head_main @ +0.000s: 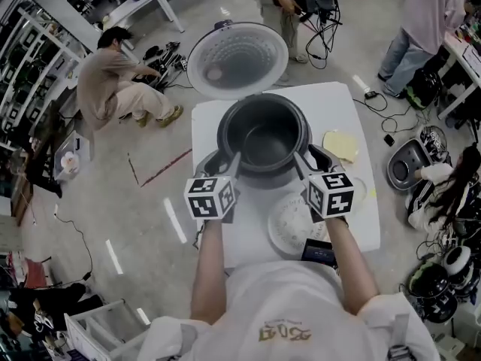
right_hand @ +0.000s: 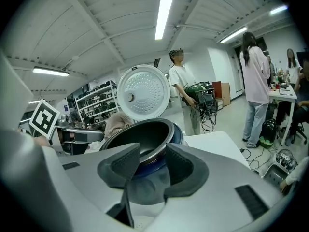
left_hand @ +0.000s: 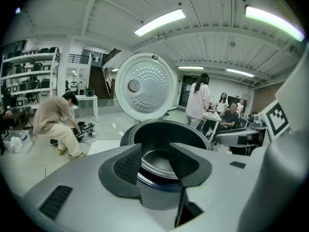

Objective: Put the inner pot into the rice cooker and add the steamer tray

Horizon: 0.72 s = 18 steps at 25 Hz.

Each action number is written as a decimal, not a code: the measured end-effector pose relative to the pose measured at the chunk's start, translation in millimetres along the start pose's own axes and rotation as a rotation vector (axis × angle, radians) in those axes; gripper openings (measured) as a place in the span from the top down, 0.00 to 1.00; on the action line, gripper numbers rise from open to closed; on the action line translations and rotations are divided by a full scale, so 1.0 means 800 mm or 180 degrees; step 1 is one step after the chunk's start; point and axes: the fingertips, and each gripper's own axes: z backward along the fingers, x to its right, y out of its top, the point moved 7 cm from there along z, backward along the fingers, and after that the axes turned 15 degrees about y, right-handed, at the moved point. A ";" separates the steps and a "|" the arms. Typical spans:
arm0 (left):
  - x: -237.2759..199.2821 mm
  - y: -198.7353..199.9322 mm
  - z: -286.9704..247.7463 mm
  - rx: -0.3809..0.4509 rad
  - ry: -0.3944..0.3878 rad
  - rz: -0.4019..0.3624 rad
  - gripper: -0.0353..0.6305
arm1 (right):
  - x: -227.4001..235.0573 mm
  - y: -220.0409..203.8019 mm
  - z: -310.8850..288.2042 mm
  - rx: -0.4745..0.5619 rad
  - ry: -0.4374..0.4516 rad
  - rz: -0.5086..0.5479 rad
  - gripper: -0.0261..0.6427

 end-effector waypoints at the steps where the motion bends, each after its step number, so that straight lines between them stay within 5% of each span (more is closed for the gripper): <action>1: 0.002 0.000 0.005 0.0028 -0.0052 0.0040 0.65 | -0.004 -0.004 0.006 0.0013 -0.0025 -0.0028 0.70; 18: 0.024 -0.048 0.081 -0.0099 -0.0798 0.0059 0.65 | -0.069 -0.076 0.094 0.0021 -0.0514 -0.0334 0.70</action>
